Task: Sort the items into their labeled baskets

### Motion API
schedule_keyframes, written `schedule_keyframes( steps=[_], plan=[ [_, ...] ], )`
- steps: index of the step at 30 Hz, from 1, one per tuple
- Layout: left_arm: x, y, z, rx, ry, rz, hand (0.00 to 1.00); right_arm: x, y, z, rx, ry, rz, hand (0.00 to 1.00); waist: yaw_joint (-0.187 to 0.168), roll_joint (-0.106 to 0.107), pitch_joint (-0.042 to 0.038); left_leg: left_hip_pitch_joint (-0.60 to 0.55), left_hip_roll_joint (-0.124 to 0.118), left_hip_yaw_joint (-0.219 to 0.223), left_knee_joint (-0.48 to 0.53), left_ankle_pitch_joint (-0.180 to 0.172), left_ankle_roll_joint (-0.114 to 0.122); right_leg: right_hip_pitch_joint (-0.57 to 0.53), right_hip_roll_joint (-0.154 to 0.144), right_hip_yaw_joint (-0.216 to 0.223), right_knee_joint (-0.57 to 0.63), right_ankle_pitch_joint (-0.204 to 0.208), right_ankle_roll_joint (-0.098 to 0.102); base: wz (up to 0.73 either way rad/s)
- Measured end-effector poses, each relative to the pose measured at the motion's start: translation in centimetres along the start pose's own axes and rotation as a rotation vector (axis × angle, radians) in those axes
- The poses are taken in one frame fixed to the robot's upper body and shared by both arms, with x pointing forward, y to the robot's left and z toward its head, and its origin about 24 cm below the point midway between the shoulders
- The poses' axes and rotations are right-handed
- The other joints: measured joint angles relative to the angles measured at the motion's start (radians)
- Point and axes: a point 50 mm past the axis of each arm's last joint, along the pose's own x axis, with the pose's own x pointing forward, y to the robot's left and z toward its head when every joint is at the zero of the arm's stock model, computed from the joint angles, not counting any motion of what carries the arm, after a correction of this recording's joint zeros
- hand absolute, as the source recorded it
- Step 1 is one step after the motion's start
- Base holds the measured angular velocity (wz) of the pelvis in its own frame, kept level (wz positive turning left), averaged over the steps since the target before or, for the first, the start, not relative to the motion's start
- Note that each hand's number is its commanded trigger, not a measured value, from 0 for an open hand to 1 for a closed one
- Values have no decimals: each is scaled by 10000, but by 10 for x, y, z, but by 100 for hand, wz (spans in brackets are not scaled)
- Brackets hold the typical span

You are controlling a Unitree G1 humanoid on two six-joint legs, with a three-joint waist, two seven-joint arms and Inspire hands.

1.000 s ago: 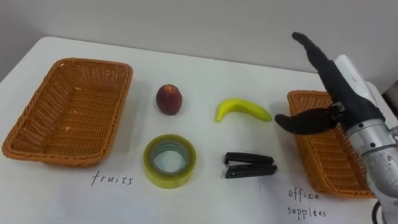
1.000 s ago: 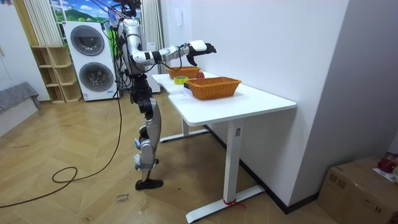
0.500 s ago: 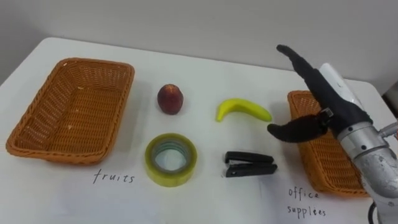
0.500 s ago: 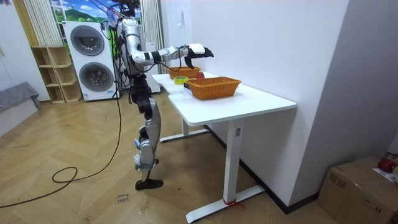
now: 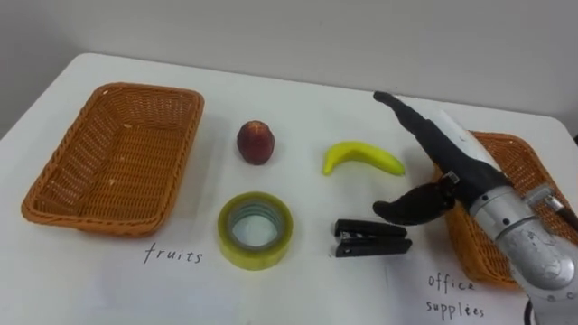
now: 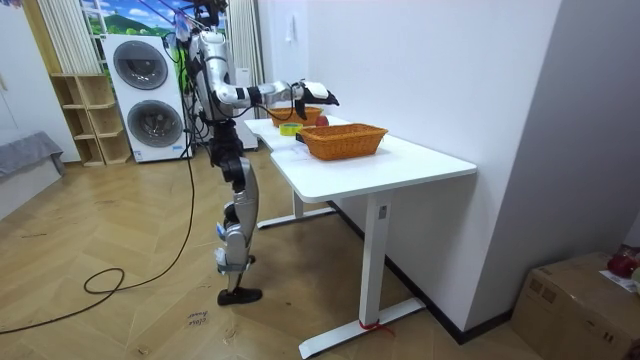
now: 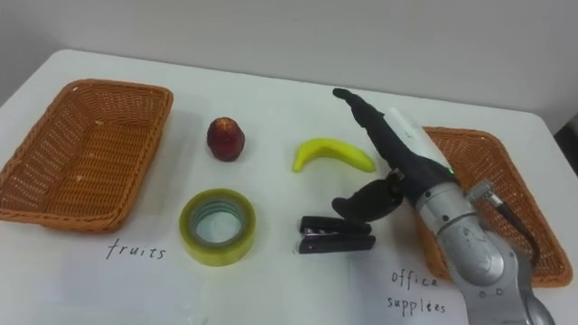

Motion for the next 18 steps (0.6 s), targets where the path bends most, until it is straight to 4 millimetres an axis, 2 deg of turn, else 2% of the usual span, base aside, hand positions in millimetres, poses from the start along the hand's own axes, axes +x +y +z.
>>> schedule_keyframes(
  steps=[10, 18],
  plan=[
    [0, -1, 2, 119, -42, -62, 0, 0, 6, -1, 35, 236, 587, 0, 1, -20, -26, -44, -6, -46, 28, 0, 0, 0, -1, -42, -3, 0, 0, 1],
    [0, -3, 4, 324, -113, -117, 0, -1, 16, -11, -112, 957, 1009, 0, -7, -69, -64, -170, -7, -73, 98, -1, 1, -85, 2, 3, 3, 6, -10, 0]
  ],
)
